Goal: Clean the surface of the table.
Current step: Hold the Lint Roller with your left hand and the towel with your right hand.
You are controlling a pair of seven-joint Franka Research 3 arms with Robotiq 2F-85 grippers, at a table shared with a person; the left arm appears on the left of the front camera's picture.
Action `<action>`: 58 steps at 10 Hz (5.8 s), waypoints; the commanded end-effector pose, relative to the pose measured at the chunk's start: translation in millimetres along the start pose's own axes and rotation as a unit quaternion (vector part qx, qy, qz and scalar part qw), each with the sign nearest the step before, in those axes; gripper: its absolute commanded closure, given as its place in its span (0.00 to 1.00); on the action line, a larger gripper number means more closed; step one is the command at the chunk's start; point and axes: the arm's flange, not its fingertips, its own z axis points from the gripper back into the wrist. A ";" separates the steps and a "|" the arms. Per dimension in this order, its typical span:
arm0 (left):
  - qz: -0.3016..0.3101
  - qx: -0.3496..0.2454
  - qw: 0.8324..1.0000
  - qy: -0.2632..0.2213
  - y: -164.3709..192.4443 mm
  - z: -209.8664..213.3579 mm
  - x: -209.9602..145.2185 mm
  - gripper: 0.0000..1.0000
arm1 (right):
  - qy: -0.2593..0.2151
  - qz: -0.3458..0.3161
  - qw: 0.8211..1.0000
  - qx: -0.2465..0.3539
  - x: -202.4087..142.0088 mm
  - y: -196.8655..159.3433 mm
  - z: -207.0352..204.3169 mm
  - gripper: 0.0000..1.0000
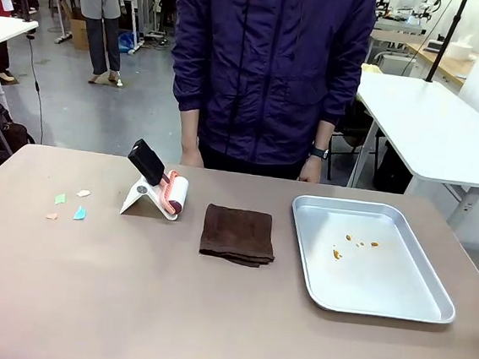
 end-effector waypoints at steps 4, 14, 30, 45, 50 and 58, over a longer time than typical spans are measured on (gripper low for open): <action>0.095 0.009 0.993 -0.065 48.3 -55.9 -44.5 0.00 | -0.134 -0.109 0.983 0.061 -11.6 -96.0 -0.5 0.00; 0.134 0.038 0.989 -0.053 89.1 -20.6 4.3 0.00 | -0.131 -0.133 0.982 0.009 4.4 -96.3 6.0 0.00; 0.045 0.285 0.934 0.213 4.6 -211.5 149.2 0.00 | 0.115 0.073 0.954 -0.265 0.0 137.1 -380.0 0.00; 0.042 0.281 0.935 0.211 29.9 -198.0 160.2 0.00 | 0.129 0.070 0.950 -0.276 -2.0 112.8 -395.2 0.00; 0.011 0.227 0.947 0.228 -12.3 -242.7 182.1 0.00 | 0.101 0.062 0.944 -0.307 30.2 134.4 -433.4 0.00; 0.042 0.291 0.910 0.292 31.1 -329.7 174.5 0.00 | 0.085 0.048 0.916 -0.390 81.6 106.9 -496.8 0.00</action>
